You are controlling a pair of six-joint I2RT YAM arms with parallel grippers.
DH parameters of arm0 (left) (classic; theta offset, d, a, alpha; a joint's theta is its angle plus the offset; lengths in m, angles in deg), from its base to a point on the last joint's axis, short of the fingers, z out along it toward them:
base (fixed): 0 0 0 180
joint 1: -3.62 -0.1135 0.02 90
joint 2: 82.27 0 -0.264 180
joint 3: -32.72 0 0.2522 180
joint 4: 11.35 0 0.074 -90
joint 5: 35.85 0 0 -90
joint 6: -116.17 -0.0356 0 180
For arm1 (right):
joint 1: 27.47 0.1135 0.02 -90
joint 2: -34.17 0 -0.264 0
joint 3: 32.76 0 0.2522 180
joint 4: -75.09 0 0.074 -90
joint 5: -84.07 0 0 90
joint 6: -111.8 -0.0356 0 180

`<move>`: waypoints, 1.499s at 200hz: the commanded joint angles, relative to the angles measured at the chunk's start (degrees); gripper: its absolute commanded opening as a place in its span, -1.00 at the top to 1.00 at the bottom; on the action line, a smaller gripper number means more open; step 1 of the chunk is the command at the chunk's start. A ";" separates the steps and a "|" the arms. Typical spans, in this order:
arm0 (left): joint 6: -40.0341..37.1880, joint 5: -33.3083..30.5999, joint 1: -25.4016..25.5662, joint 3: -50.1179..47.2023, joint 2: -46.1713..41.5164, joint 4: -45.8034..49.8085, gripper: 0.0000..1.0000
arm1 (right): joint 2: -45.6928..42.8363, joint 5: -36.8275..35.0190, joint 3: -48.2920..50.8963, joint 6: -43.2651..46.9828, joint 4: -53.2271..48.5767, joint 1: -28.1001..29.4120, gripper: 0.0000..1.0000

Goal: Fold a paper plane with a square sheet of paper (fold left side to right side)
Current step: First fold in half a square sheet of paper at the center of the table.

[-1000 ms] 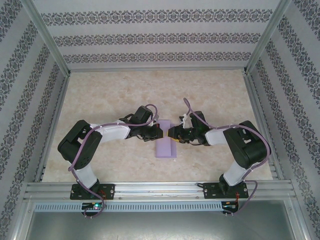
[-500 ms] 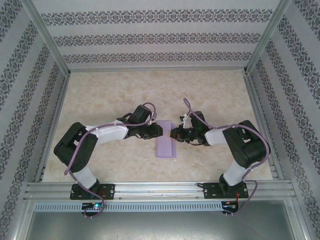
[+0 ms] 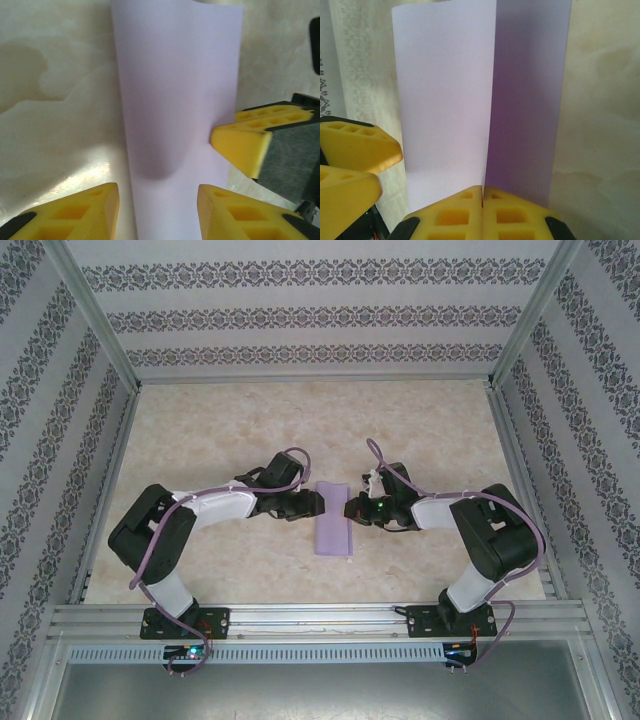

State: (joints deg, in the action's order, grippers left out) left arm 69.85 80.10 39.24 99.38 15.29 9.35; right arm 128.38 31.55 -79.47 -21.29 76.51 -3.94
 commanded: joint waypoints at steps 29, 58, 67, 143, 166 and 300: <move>-1.42 0.80 0.29 2.47 2.55 2.00 0.08 | -1.23 -1.55 -0.71 1.89 -1.82 0.59 0.92; -1.16 1.60 0.67 3.12 4.06 1.34 0.05 | -1.19 -1.70 -0.71 1.96 -2.00 0.55 0.92; -1.18 1.75 0.82 3.30 4.41 1.36 0.05 | -1.23 -1.83 -0.71 1.96 -2.08 0.53 0.91; -0.98 0.46 2.34 3.33 7.65 2.59 0.13 | -1.88 -2.84 -0.49 2.44 -3.31 0.55 0.81; -0.77 -0.20 2.79 3.31 8.56 2.97 0.16 | -2.69 -3.45 -0.21 2.41 -3.68 0.49 0.70; 0.69 -4.81 4.37 4.58 12.60 6.50 0.19 | -20.90 -13.20 4.34 7.29 -19.67 -7.47 0.08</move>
State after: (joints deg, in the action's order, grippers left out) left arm 69.93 77.19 41.16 104.70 22.54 13.52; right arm 110.13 20.42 -76.65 -15.98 60.95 -10.19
